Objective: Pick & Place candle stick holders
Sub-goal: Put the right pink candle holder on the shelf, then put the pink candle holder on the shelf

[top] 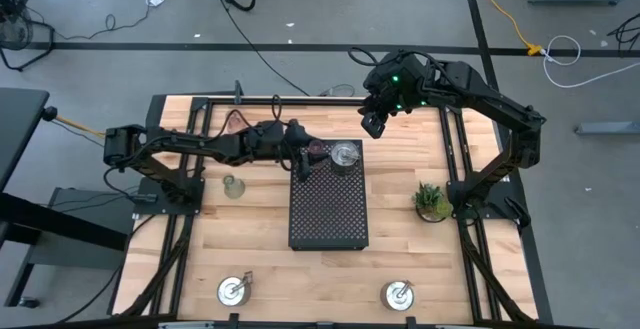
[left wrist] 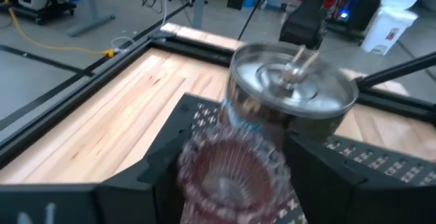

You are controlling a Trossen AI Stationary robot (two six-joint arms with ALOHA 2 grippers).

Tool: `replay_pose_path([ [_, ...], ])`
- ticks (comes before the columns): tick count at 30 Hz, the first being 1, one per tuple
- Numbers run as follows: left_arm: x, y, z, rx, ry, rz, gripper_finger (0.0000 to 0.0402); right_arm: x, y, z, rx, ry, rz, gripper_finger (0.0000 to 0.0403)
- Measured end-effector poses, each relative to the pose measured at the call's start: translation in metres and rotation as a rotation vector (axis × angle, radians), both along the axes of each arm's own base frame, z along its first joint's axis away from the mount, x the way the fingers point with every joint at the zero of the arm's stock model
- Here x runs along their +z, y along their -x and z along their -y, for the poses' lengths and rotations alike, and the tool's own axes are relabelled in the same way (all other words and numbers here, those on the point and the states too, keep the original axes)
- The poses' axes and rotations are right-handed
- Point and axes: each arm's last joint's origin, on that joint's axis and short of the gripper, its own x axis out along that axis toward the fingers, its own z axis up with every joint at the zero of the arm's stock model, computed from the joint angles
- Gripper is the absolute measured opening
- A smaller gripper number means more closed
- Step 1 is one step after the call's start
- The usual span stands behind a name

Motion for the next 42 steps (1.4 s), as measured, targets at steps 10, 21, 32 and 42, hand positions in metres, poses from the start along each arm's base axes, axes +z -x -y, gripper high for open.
replay_pose_path([
  [10, 0.005, 0.001, 0.000, -0.007, -0.006, 0.035, 0.0245, 0.000, 0.000, 0.000, 0.000, 0.000, 0.000, 0.0139],
  [21, 0.021, 0.009, 0.002, -0.001, -0.025, 0.078, 0.0245, 0.000, 0.000, 0.000, 0.000, 0.000, -0.001, 0.0139],
  [32, 0.060, 0.053, 0.003, 0.204, -0.165, 0.053, 0.0245, 0.000, 0.000, 0.000, 0.002, 0.002, 0.000, 0.0139],
  [42, 0.053, 0.142, -0.013, 0.883, 0.117, -0.193, 0.0245, 0.001, -0.001, 0.000, 0.018, 0.014, 0.008, 0.0139],
])
